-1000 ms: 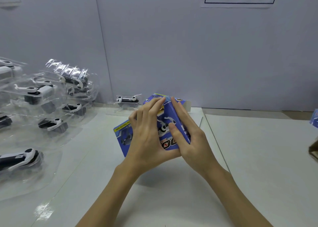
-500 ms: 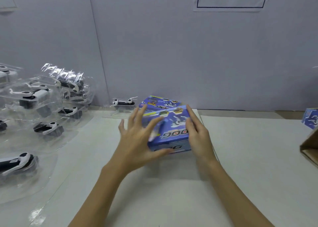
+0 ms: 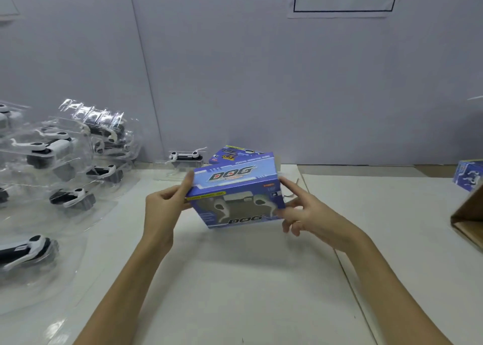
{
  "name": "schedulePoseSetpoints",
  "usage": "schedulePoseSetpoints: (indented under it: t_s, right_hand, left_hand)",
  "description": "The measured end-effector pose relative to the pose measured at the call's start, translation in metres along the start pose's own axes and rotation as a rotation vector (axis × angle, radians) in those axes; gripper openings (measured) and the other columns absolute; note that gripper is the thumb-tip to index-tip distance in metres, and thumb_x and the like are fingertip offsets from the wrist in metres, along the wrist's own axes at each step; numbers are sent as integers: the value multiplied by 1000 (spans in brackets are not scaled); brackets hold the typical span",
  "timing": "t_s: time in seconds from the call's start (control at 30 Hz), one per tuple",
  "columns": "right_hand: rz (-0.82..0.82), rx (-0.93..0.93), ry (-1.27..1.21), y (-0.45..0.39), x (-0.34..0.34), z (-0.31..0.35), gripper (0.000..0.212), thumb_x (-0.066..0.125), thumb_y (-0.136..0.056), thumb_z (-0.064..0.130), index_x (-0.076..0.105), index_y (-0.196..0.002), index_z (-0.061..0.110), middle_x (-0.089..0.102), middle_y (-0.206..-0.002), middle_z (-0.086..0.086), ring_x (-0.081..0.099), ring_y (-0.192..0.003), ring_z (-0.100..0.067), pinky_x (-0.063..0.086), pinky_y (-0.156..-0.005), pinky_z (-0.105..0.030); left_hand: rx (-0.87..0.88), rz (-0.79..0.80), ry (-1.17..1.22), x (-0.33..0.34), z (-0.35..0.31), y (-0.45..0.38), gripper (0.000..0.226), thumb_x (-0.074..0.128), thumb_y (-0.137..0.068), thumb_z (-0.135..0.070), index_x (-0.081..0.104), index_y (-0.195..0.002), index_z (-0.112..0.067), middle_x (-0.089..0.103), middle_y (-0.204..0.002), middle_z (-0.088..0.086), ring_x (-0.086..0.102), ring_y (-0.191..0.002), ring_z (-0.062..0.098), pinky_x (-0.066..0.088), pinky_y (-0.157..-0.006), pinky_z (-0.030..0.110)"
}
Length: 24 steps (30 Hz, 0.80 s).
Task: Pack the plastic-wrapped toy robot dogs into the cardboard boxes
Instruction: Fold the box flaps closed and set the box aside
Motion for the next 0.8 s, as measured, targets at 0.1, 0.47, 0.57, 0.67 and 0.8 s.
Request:
schedulePoseSetpoints:
  t_s: [0.1, 0.47, 0.57, 0.67, 0.8]
  right_hand:
    - [-105, 25, 55, -1, -3, -5, 44, 69, -89, 60, 63, -123, 33, 76, -80, -4, 59, -58, -16, 47, -53, -27]
    - [-203, -76, -29, -12, 29, -6, 47, 41, -98, 59, 52, -139, 38, 73, -119, 3, 75, -97, -8, 65, -81, -36]
    - [-294, -191, -133, -9, 34, 2, 47, 43, -95, 58, 51, -138, 42, 71, -103, 11, 72, -92, -8, 58, -71, -27]
    - [-355, -257, -189, -4, 22, 5, 54, 49, -98, 51, 47, -151, 39, 63, -119, -8, 65, -111, -28, 60, -92, -44]
    - [-301, -347, -156, 2, 9, 16, 63, 58, -94, 49, 34, -152, 59, 67, -119, 0, 69, -111, -24, 61, -89, -41]
  left_hand:
    - [17, 92, 102, 5, -5, 1, 58, 66, -82, -77, 85, -94, -24, 80, -106, 4, 76, -87, 18, 53, -85, 36]
    - [8, 290, 77, 34, 6, 13, 60, 59, -84, -71, 55, -139, -47, 71, -128, -10, 72, -110, 15, 61, -83, 40]
    - [-32, 305, 78, 35, 12, 14, 46, 69, -86, -69, 54, -129, -61, 73, -124, -14, 72, -110, 12, 64, -82, 44]
    - [-74, 442, 206, 38, 17, 14, 49, 71, -97, -40, 49, -140, -41, 71, -131, -2, 71, -117, 31, 61, -91, 57]
    - [-46, 474, 310, 36, 15, 12, 49, 68, -96, -31, 52, -142, -32, 68, -135, 5, 68, -121, 36, 61, -92, 44]
Point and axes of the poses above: each hand's wrist, its own y-axis away from the middle knuckle, its own x-axis out of the palm, z = x × y, the point moved 5 cm from there along -y, towards the middle knuckle
